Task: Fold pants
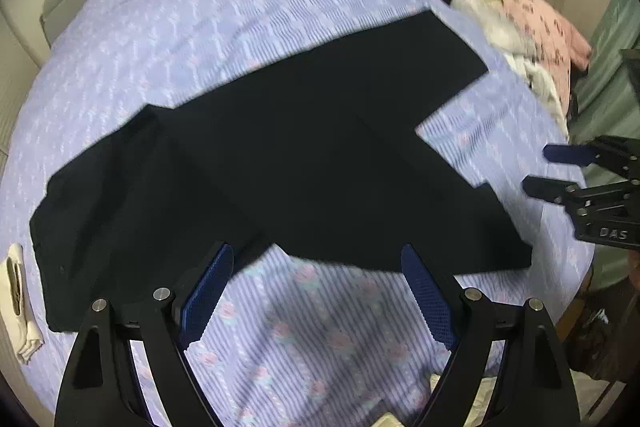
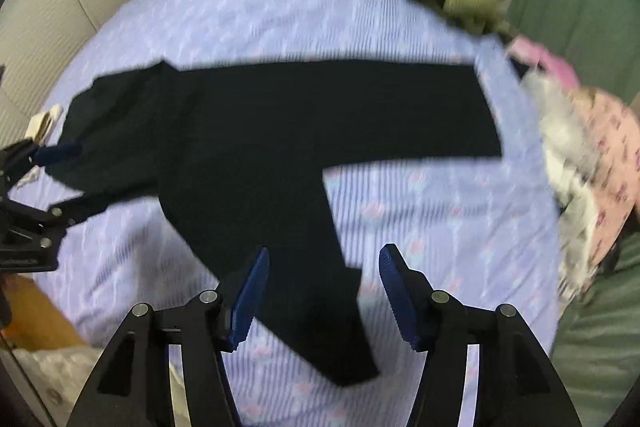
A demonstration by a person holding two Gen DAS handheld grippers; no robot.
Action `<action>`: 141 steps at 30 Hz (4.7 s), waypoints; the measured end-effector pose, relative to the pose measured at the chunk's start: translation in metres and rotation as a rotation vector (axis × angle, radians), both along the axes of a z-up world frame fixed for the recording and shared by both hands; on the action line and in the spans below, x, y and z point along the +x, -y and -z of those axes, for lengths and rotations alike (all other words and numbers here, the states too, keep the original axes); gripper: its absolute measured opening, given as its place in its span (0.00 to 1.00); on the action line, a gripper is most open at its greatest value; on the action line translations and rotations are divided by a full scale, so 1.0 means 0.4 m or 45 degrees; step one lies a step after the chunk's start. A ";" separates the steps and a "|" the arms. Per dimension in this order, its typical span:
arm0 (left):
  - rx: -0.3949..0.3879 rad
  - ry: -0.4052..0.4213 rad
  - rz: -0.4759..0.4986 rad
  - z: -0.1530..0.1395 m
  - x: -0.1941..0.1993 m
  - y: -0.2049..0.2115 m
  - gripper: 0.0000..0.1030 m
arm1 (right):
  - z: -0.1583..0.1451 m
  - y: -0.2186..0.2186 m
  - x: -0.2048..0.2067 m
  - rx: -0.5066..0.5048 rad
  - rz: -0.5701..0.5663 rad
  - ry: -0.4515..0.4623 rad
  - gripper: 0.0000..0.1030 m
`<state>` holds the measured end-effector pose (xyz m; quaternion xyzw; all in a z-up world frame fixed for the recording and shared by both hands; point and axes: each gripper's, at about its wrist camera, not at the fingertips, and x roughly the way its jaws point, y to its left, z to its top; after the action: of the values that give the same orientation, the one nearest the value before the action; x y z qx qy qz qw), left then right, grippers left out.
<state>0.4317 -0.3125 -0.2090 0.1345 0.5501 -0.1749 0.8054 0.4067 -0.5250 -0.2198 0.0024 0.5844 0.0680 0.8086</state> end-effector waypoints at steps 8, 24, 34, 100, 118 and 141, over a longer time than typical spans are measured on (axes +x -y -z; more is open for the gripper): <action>0.025 -0.124 0.021 0.066 -0.029 0.083 0.84 | 0.179 0.077 0.017 0.147 0.100 -0.229 0.57; 0.059 -0.155 -0.003 0.094 0.018 0.151 0.84 | 0.288 0.105 0.072 0.245 0.157 -0.345 0.21; 0.022 -0.150 -0.048 0.072 0.053 0.147 0.84 | 0.112 0.134 0.042 0.232 0.225 -0.105 0.06; -0.096 0.229 -0.429 -0.175 0.105 -0.216 0.84 | -0.187 -0.201 0.240 -0.033 -0.085 0.288 0.65; -0.100 0.251 -0.624 -0.076 0.031 -1.074 0.87 | -0.115 -0.980 0.153 0.048 -0.189 0.231 0.65; -0.665 -0.299 -0.613 0.312 0.255 -1.424 0.44 | 0.083 -1.400 0.260 -0.163 -0.240 -0.027 0.65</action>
<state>0.5337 0.2572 -0.3337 -0.2298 0.5915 -0.1293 0.7620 0.5108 0.0351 -0.2530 -0.1035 0.5936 0.1063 0.7909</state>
